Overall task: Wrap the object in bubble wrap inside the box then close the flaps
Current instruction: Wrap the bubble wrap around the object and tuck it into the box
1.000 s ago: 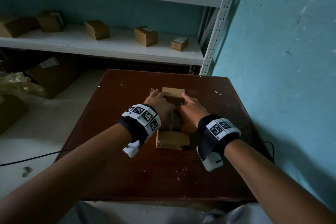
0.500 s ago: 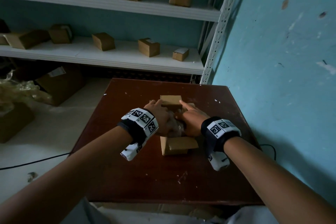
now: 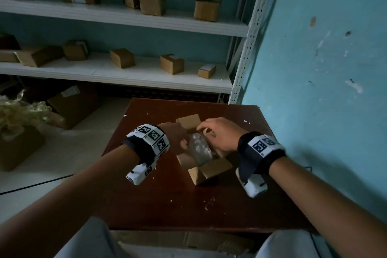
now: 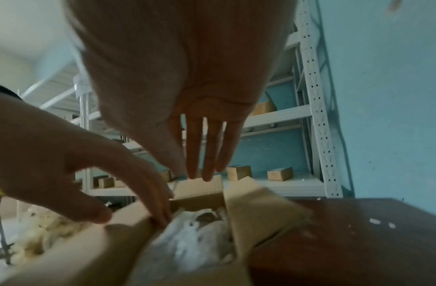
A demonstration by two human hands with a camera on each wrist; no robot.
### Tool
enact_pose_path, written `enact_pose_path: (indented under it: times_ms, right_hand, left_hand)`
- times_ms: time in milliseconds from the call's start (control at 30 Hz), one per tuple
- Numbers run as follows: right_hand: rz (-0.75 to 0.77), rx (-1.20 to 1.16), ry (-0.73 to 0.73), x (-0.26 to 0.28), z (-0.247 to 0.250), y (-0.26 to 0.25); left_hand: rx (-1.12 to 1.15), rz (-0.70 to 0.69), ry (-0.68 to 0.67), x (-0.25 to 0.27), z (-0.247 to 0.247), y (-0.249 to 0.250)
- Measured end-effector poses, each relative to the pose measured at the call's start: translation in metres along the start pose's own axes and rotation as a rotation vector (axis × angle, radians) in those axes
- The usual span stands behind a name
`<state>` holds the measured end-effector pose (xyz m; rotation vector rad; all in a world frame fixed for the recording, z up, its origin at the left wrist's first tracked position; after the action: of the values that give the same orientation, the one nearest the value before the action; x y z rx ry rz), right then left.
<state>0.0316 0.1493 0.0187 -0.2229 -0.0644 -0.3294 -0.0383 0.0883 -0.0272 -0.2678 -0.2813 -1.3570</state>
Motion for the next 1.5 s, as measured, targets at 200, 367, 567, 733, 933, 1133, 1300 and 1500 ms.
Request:
enact_pose_path:
  times_ms: [200, 367, 567, 733, 933, 1133, 1300, 1500]
  right_hand:
    - [-0.102, -0.022, -0.166, 0.039, -0.048, -0.017]
    - [-0.136, 0.058, -0.107, 0.051, -0.064, -0.024]
    - [-0.096, 0.060, -0.033, 0.057, -0.053, -0.024]
    - [-0.067, 0.063, 0.011, 0.056, -0.053, -0.032]
    - [-0.072, -0.045, 0.081, 0.054, -0.053, -0.033]
    - [0.008, 0.104, 0.167, 0.058, -0.049, -0.039]
    - [-0.053, -0.025, 0.057, 0.057, -0.060, -0.033]
    - [-0.087, -0.026, 0.043, 0.055, -0.059, -0.030]
  left_hand:
    - [-0.022, 0.005, -0.021, 0.009, -0.005, 0.005]
    - [-0.083, 0.007, 0.029, 0.020, -0.001, 0.009]
    - [-0.040, -0.021, 0.111, 0.038, -0.007, 0.015]
    - [-0.003, -0.007, 0.178, 0.042, -0.017, 0.030]
    - [0.038, 0.011, 0.295, 0.037, -0.018, 0.047]
    - [0.081, 0.012, 0.292, 0.036, -0.020, 0.047]
    - [0.091, -0.008, 0.257, 0.039, -0.019, 0.047]
    - [0.092, 0.008, 0.225, 0.037, -0.021, 0.045]
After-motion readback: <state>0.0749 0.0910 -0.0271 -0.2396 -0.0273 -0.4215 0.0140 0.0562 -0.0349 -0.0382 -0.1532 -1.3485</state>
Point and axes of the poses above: each hand's wrist, its own x-axis away from the middle knuckle, its own z-axis out of the back of the hand, y = z × x, the point moved 10 cm from there along -x, towards the middle knuckle, and after that the axes turned 7 degrees about -z, right-handed, at the moved point
